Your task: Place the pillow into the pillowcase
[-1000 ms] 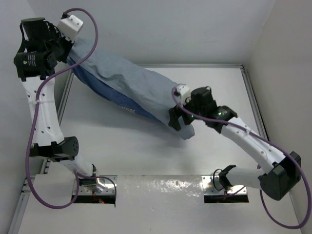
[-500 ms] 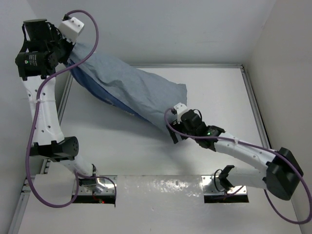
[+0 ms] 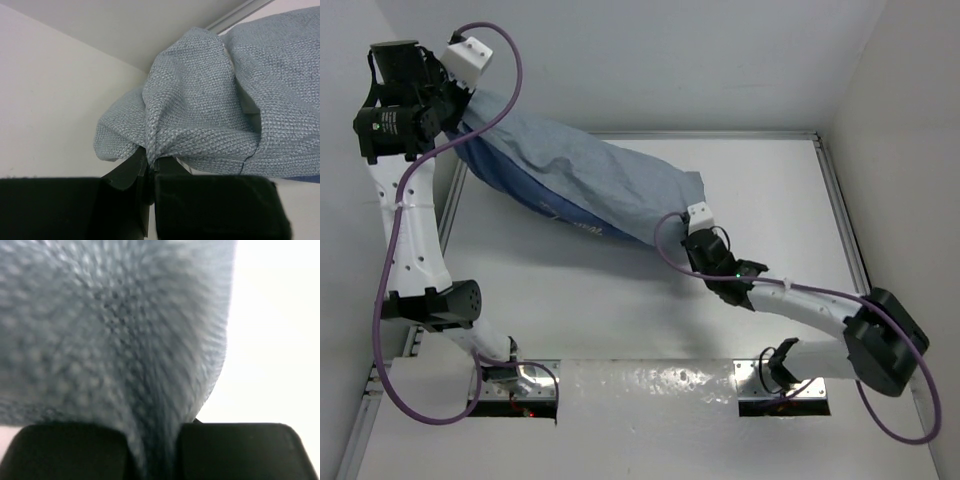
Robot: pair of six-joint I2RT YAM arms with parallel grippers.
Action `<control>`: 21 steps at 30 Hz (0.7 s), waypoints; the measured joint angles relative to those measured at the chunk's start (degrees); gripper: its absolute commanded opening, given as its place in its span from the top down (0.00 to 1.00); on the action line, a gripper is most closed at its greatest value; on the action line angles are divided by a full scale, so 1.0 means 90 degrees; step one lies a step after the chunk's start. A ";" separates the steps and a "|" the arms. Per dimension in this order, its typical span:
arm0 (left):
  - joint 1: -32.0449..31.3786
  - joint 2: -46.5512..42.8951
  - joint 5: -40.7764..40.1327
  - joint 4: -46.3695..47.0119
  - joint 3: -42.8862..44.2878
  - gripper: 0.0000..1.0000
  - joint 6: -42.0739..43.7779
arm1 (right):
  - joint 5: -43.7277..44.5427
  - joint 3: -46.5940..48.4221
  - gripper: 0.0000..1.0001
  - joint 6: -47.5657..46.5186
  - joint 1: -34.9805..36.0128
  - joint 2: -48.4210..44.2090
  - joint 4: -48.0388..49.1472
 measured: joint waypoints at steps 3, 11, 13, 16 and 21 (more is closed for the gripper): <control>0.0000 0.0000 -0.0289 0.0044 -0.0032 1.00 0.0000 | 0.0389 0.0459 1.00 -0.0202 0.0000 -0.0617 -0.0559; 0.0010 0.0010 -0.0044 0.0138 0.0539 1.00 -0.0277 | 0.0663 0.3162 1.00 -0.1545 0.0000 -0.2217 -0.1695; 0.0010 -0.0029 0.0172 0.0146 0.0777 1.00 -0.0340 | 0.0522 0.3704 1.00 -0.1673 -0.0002 -0.2438 -0.1761; 0.0012 -0.0206 0.0308 0.0136 0.0891 1.00 -0.0381 | 0.0228 0.4177 1.00 -0.1639 0.0000 -0.2659 -0.1977; 0.0015 -0.0432 0.0056 0.0073 0.0648 1.00 -0.0444 | 0.0056 0.4772 1.00 -0.1384 0.0000 -0.2613 -0.2851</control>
